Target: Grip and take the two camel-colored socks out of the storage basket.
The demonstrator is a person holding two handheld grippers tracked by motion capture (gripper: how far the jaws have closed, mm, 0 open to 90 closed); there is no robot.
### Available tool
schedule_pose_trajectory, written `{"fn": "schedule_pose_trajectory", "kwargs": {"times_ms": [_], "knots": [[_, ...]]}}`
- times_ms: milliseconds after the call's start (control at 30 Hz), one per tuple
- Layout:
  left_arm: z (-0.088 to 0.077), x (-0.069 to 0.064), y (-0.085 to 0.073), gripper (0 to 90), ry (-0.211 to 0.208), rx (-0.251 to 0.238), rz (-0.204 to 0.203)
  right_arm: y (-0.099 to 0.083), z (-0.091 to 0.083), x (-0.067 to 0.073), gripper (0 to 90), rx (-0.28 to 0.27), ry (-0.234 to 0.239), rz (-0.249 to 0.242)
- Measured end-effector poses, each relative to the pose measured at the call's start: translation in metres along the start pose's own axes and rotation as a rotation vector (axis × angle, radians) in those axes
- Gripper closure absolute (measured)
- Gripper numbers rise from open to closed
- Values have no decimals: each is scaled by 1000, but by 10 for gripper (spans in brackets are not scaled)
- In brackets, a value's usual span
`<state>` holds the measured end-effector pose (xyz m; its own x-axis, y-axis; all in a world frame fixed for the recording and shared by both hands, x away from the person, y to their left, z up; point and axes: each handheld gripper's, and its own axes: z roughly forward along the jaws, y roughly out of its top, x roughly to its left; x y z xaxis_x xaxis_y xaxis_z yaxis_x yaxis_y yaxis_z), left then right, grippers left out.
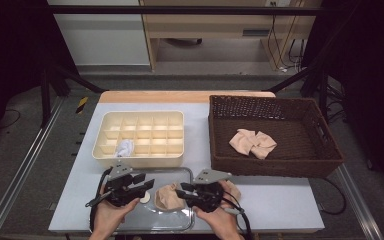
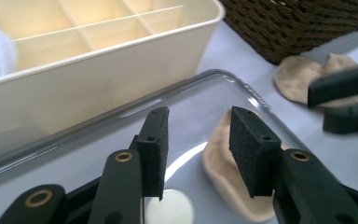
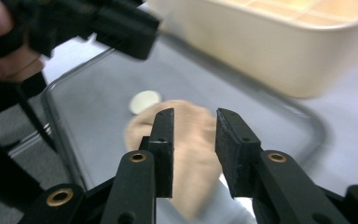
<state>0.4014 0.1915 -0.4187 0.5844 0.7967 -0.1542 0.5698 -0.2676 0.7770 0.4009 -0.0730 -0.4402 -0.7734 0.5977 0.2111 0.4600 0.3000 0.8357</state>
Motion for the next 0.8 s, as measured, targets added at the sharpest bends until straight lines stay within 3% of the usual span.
{"fn": "schedule_pose_trajectory", "kwargs": {"times_ms": [133,267,467,633,800], "knots": [[12,-14,2,572,6,53,40,-11,-16,-15,703,4,-44,24],[25,-23,-2,587,19,114,55,-20,-19,-21,702,14,-59,43],[33,-28,-9,618,3,150,61,-21,-6,-16,699,35,-37,37],[38,-29,-13,807,-9,175,89,-21,6,-8,692,45,-20,36],[35,-28,-12,852,-22,159,98,-25,16,-4,677,63,-7,50]]}}
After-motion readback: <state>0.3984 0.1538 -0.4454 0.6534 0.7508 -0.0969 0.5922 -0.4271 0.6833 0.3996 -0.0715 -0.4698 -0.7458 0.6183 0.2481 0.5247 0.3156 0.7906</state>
